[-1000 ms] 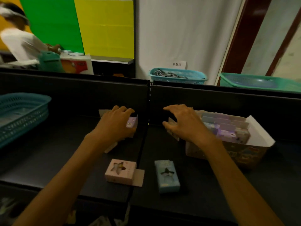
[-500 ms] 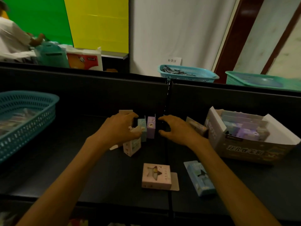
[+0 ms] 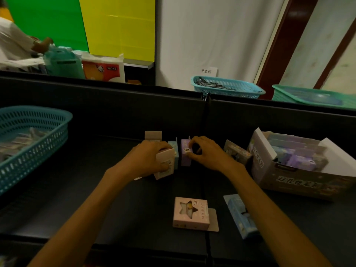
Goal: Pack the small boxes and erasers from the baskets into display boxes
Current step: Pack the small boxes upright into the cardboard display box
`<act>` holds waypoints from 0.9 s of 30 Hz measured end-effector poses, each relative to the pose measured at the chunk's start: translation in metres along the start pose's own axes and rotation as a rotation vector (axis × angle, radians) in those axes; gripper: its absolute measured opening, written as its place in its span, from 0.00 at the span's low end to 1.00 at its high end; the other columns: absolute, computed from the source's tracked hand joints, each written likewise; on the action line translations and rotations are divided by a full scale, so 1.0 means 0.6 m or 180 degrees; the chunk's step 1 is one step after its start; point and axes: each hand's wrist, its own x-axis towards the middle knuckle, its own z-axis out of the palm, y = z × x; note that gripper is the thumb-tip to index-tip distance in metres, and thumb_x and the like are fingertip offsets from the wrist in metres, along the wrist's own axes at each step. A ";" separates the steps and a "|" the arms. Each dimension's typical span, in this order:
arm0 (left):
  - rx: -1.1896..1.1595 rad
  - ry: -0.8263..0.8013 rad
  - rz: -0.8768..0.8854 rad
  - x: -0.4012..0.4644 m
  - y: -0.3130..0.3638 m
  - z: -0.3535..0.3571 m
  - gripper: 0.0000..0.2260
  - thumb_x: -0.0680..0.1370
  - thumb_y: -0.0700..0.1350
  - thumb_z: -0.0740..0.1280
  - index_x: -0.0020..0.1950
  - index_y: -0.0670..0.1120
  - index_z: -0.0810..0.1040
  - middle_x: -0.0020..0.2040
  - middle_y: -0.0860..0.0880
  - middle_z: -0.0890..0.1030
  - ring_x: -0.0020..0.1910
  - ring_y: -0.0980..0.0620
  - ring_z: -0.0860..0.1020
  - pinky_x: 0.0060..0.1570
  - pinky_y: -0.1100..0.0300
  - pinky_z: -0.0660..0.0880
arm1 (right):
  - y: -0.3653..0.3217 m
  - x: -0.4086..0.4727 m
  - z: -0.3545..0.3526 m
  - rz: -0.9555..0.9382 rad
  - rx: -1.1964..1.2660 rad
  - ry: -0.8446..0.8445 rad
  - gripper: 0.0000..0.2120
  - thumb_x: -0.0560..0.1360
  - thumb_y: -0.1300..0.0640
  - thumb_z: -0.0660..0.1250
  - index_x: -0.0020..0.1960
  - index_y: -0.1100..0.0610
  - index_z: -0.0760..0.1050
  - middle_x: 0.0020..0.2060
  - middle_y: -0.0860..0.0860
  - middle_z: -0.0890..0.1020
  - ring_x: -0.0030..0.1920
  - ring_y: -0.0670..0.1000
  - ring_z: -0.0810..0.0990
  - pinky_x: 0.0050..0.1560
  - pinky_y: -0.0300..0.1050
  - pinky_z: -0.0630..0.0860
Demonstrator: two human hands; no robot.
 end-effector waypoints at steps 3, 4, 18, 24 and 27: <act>-0.0204 -0.0017 0.0075 0.002 0.005 -0.002 0.23 0.74 0.44 0.69 0.68 0.55 0.68 0.66 0.50 0.70 0.64 0.50 0.72 0.57 0.56 0.75 | -0.004 0.000 0.002 0.0050 0.0051 0.0109 0.12 0.75 0.43 0.65 0.54 0.47 0.70 0.56 0.49 0.74 0.50 0.48 0.76 0.48 0.46 0.77; -0.0271 -0.0015 0.0095 0.002 0.006 -0.001 0.23 0.74 0.43 0.69 0.68 0.54 0.68 0.66 0.50 0.70 0.64 0.50 0.71 0.56 0.56 0.74 | -0.007 0.001 0.004 0.0070 0.0059 0.0139 0.12 0.75 0.43 0.65 0.53 0.48 0.69 0.55 0.49 0.75 0.49 0.47 0.75 0.46 0.43 0.76; -0.0351 -0.0008 0.0220 -0.005 0.003 0.018 0.23 0.74 0.43 0.69 0.66 0.56 0.69 0.67 0.50 0.69 0.66 0.49 0.70 0.56 0.58 0.73 | 0.011 -0.032 -0.003 0.0674 0.0256 0.0030 0.29 0.73 0.48 0.69 0.70 0.52 0.64 0.60 0.54 0.76 0.55 0.52 0.77 0.52 0.46 0.76; -0.0375 0.0223 0.0343 -0.007 0.004 0.030 0.16 0.72 0.52 0.71 0.57 0.60 0.71 0.60 0.53 0.73 0.55 0.57 0.70 0.48 0.63 0.72 | 0.017 -0.055 -0.006 0.0609 0.0278 0.0101 0.22 0.75 0.50 0.68 0.66 0.53 0.69 0.60 0.53 0.76 0.54 0.50 0.76 0.52 0.43 0.75; -0.0426 0.0331 0.0301 -0.006 -0.001 0.030 0.16 0.72 0.52 0.71 0.56 0.62 0.70 0.60 0.53 0.73 0.54 0.57 0.71 0.48 0.62 0.74 | 0.012 -0.070 -0.020 0.0604 0.0636 0.0266 0.19 0.76 0.53 0.67 0.64 0.55 0.70 0.58 0.53 0.77 0.53 0.49 0.77 0.51 0.41 0.75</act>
